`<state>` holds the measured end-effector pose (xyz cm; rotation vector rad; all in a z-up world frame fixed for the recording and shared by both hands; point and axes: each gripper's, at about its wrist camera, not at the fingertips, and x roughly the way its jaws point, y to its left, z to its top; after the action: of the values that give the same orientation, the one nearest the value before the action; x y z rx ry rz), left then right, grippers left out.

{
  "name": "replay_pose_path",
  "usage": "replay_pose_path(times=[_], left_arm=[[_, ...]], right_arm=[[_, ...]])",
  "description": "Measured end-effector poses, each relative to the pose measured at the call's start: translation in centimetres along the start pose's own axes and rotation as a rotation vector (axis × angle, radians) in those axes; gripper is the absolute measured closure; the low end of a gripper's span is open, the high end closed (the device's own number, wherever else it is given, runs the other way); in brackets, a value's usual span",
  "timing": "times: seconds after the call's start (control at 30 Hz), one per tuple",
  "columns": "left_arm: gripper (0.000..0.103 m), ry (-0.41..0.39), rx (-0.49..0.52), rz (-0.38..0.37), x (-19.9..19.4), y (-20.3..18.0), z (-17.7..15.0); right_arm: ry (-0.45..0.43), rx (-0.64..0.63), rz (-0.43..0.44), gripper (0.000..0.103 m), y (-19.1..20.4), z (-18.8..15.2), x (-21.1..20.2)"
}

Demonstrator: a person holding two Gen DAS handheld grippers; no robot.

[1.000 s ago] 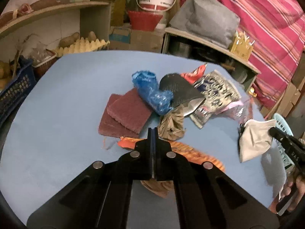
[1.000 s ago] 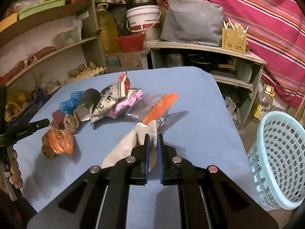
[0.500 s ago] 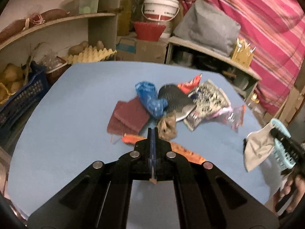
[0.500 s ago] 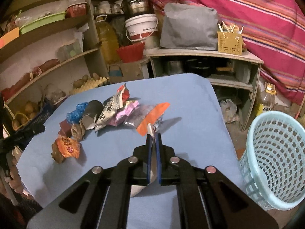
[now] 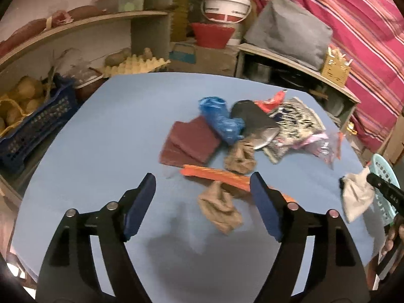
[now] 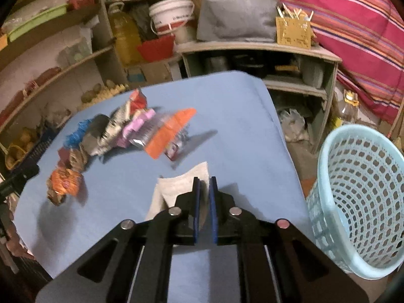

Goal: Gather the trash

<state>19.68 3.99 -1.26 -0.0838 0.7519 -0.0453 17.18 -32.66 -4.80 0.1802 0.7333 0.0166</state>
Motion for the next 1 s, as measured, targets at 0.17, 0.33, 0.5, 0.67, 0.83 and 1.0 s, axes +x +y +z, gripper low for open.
replay_pose_path(times=[0.17, 0.33, 0.5, 0.67, 0.83, 1.0], left_arm=[[0.021, 0.006, -0.024, 0.016, 0.7, 1.4, 0.3], [0.017, 0.000, -0.024, 0.024, 1.1, 1.4, 0.6], [0.016, -0.006, -0.015, 0.023, 1.3, 1.2, 0.7], [0.016, -0.010, -0.004, 0.032, 1.5, 1.2, 0.8], [0.016, -0.003, 0.006, 0.017, 1.8, 0.4, 1.0], [0.008, -0.028, 0.032, -0.004, 1.8, -2.1, 1.5]], right_arm=[[0.077, -0.009, -0.013, 0.033, 0.4, -1.0, 1.9], [0.103, -0.076, -0.061, 0.033, 1.8, -1.4, 2.8], [0.102, -0.127, -0.110, 0.033, 3.0, -1.4, 2.9], [0.111, -0.174, -0.110, 0.050, 4.5, -1.7, 3.5], [0.098, -0.223, -0.098, 0.069, 5.7, -1.7, 3.5], [0.055, -0.224, -0.084, 0.094, 5.5, -0.7, 2.8]])
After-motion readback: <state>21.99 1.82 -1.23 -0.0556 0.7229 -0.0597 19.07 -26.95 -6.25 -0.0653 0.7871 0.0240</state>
